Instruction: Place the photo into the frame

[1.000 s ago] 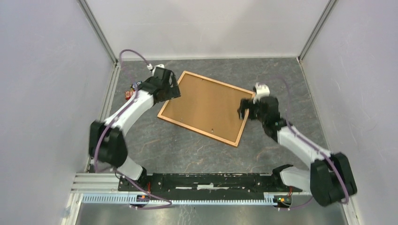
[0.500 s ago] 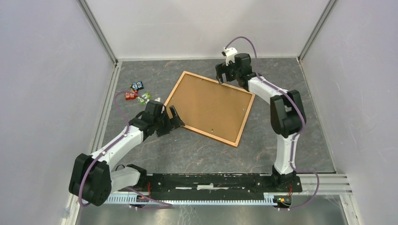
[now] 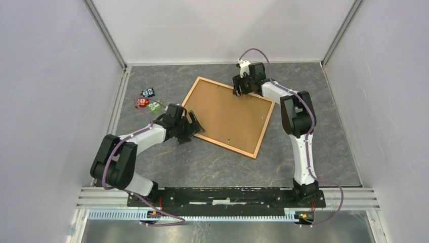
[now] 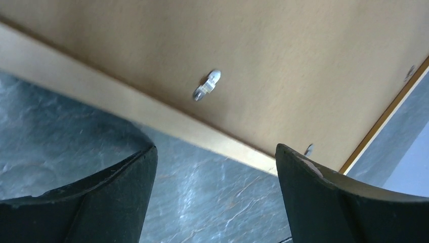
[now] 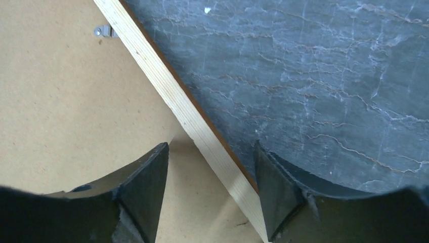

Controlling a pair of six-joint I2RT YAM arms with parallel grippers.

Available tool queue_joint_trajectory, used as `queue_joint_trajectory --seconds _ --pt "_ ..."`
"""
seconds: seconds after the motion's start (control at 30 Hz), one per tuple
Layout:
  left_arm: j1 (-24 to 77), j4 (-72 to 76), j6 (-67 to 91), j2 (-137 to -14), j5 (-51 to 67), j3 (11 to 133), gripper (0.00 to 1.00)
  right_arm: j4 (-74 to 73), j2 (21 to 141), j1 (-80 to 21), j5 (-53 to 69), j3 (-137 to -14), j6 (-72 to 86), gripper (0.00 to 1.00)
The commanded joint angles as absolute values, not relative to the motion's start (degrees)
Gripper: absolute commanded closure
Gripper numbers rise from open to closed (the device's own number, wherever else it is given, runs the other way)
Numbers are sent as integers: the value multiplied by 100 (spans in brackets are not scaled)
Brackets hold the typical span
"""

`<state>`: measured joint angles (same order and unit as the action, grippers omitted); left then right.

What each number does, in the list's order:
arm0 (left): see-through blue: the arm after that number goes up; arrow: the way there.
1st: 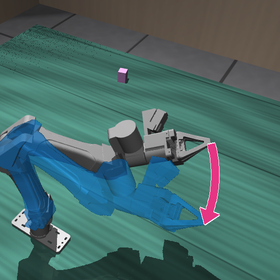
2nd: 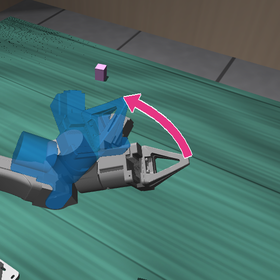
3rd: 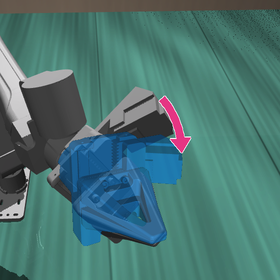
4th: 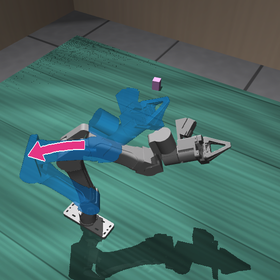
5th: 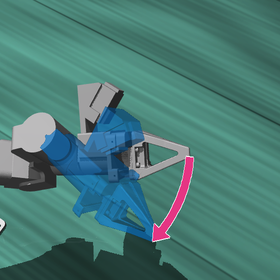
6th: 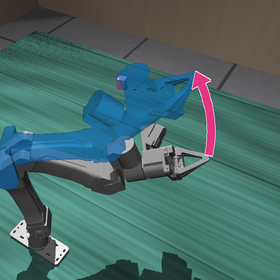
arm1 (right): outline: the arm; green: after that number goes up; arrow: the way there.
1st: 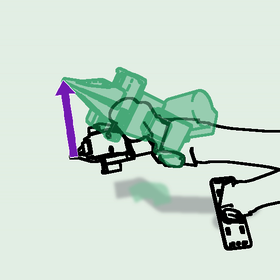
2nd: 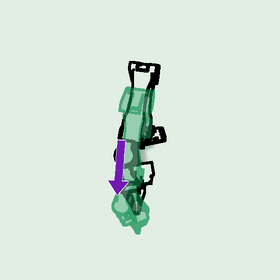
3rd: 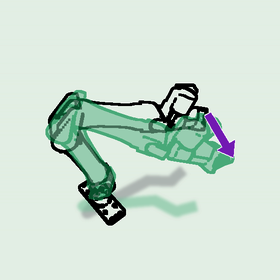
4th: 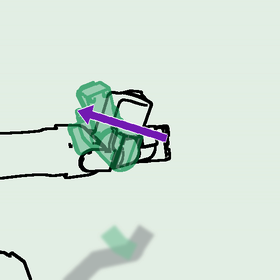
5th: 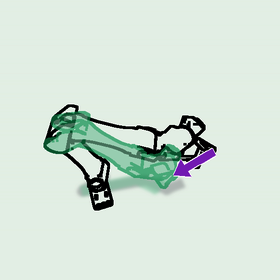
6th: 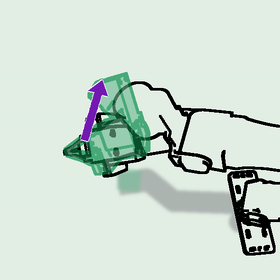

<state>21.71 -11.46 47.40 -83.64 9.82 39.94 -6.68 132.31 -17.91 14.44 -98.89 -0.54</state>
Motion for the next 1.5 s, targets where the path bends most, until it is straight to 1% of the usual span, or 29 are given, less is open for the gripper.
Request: queue_joint_trajectory --seconds 0.0,0.07,0.13,0.27,0.33,0.4,0.47,0.57,0.63,0.73,0.77,0.83,0.9,1.0,1.07,1.13,1.3,1.37,1.47 --pt "2129 -700 5042 -8766 895 4207 7 -841 13290 -1708 1776 -10040 -66 41" --pt "2098 -687 5038 -8872 807 4304 6 -913 13048 -1713 1772 -9612 -60 55" --pt "2046 -728 4974 -9023 721 4520 6 -591 12545 -1714 1674 -8715 -10 65" --pt "1940 -1010 4684 -9554 643 5274 5 242 11346 -1710 1443 -6993 236 75" --pt "1918 -1209 4450 -9921 653 5784 4 467 10853 -1705 1292 -6172 296 83" --pt "1916 -1538 4208 -10317 698 6361 3 873 10387 -1706 1054 -5296 494 87" --pt "1913 -1756 4057 -10535 675 6698 3 1140 10020 -1630 987 -4764 670 97" --pt "1920 -1786 3882 -10337 427 6642 3 1306 9678 -1522 861 -4516 557 97" --pt "1918 -1854 3645 -10106 219 6501 1 1209 9770 -1506 716 -4566 550 99" --pt "1923 -2257 3157 -10022 18 6640 0 884 10092 -1463 951 -4898 511 100" --pt "1924 -2522 3000 -10065 -164 6799 2 833 10125 -1465 971 -4938 498 100" --pt "1933 -2858 2810 -10114 -330 7000 9 913 10061 -1448 971 -4860 508 100" --pt "1925 -3002 2778 -10136 -519 7077 10 940 9995 -1424 963 -4796 510 100" --pt "1921 -3316 3255 -10361 -807 7378 2 946 9951 -1402 956 -4755 492 100" --pt "1917 -3671 4032 -10586 -1134 7599 0 943 9941 -1392 969 -4755 496 100" --pt "1913 -3976 4702 -10810 -1145 7853 2 955 9949 -1394 1001 -4755 492 100" --pt "1919 -4147 5916 -11065 -880 8067 7 975 9978 -1392 1075 -4765 504 100" --pt "1924 -4558 6225 -11293 -854 8399 9 978 9976 -1390 1089 -4764 507 100" --pt "1922 -4724 6530 -11424 -879 8521 10 997 9966 -1395 1122 -4755 514 100"
